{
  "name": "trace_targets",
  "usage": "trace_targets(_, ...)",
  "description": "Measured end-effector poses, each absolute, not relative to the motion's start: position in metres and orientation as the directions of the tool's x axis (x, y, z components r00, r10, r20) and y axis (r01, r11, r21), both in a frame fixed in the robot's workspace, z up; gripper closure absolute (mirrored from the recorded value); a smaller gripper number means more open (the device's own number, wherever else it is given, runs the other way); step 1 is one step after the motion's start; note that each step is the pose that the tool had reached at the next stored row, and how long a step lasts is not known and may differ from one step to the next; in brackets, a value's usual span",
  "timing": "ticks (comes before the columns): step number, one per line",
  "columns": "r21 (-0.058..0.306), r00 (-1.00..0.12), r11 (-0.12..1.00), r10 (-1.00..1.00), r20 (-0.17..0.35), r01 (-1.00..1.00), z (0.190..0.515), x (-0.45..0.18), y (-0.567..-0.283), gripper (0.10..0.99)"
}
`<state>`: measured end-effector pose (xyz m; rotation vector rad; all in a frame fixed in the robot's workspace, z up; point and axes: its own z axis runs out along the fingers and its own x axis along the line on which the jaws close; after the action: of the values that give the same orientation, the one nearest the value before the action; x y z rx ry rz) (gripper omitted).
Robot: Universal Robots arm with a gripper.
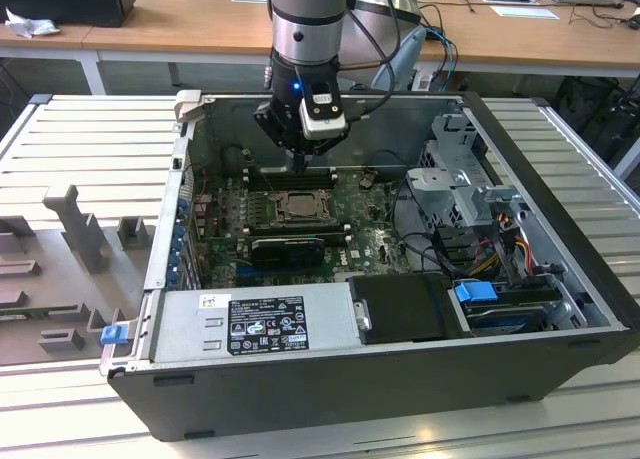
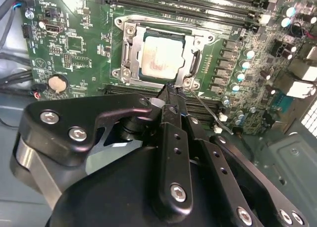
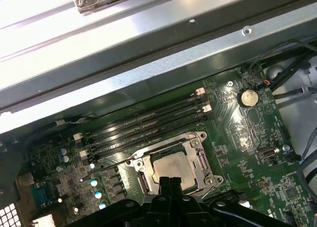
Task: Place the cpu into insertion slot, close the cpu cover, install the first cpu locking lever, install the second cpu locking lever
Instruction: 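Install the first cpu locking lever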
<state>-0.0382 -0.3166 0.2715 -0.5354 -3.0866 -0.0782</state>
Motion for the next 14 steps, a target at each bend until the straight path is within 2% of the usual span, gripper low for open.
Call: trace_targets(14, 0.048, -0.997, 0.996, 0.071, 0.016, 0.072, 0.2715, -0.0382, -0.3167, 0.98)
